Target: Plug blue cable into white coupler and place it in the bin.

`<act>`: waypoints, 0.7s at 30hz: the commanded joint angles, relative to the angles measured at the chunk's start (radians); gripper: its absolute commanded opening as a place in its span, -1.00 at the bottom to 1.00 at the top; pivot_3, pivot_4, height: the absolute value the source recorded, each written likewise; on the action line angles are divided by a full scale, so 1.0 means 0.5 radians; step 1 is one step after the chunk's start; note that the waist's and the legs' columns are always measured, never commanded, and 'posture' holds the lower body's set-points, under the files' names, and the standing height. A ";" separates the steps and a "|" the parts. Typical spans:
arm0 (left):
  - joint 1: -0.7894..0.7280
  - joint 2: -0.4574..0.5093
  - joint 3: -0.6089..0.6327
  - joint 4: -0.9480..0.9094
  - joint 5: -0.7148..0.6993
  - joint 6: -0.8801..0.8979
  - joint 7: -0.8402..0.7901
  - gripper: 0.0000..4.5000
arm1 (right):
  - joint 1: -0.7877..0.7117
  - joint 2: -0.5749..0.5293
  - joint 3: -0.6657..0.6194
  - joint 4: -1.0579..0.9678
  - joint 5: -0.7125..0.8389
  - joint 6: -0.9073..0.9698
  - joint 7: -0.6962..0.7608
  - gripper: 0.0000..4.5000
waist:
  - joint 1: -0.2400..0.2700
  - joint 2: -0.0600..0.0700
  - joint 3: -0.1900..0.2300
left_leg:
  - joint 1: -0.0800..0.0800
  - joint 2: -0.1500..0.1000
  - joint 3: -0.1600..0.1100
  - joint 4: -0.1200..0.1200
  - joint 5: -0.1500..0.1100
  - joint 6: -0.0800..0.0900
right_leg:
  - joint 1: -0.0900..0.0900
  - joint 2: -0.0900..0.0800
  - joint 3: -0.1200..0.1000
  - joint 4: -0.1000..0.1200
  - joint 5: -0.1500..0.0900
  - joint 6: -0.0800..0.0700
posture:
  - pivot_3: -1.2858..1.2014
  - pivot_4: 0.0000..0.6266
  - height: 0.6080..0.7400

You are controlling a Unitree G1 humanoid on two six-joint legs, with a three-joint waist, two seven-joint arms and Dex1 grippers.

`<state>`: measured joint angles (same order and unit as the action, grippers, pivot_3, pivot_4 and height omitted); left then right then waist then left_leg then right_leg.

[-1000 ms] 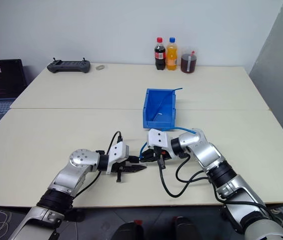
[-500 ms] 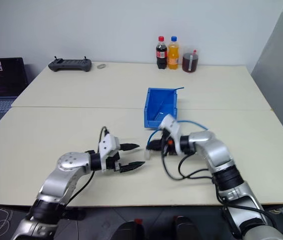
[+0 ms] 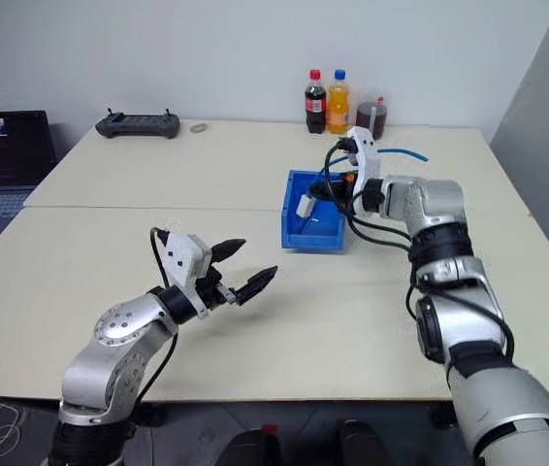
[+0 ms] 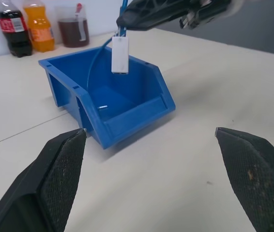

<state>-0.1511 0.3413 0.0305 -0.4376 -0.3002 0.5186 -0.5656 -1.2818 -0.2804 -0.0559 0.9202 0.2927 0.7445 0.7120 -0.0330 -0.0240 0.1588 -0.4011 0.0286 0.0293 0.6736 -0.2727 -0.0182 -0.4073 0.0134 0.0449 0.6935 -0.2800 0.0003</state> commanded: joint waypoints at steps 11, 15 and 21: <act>0.091 0.039 -0.039 -0.103 -0.014 -0.056 0.097 1.00 | -0.292 0.018 -0.048 0.641 -0.241 -0.548 -0.088 0.44 | 0.001 0.001 0.000 | 0.001 0.001 0.002 -0.018 0.001 -0.001 | -0.001 0.000 0.001 -0.014 0.000 0.000 | 0.03 -0.52 1.00; 0.059 0.017 -0.064 -0.102 -0.017 -0.034 0.129 1.00 | -0.296 -0.031 -0.037 0.586 -0.264 -0.533 -0.036 0.83 | 0.002 0.001 0.000 | 0.000 0.001 0.002 -0.019 0.000 -0.001 | -0.001 -0.001 0.000 -0.017 0.000 0.000 | 0.03 -0.52 1.00; 0.085 0.003 -0.038 -0.131 -0.075 0.073 0.164 1.00 | -0.097 -0.187 0.050 0.150 -0.287 -0.335 0.143 0.83 | 0.006 0.001 0.000 | -0.001 0.000 0.001 -0.022 0.000 -0.001 | 0.000 -0.002 -0.001 -0.023 0.001 0.000 | 0.03 -0.52 1.00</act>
<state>-0.1109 0.3478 0.0038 -0.4643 -0.3139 0.5436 -0.4929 -1.3631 -0.3408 -0.0457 1.1251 0.1488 0.5348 0.7431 -0.0299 -0.0237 0.1589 -0.4020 0.0286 0.0296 0.6626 -0.2725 -0.0186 -0.4073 0.0124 0.0445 0.6818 -0.2798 0.0002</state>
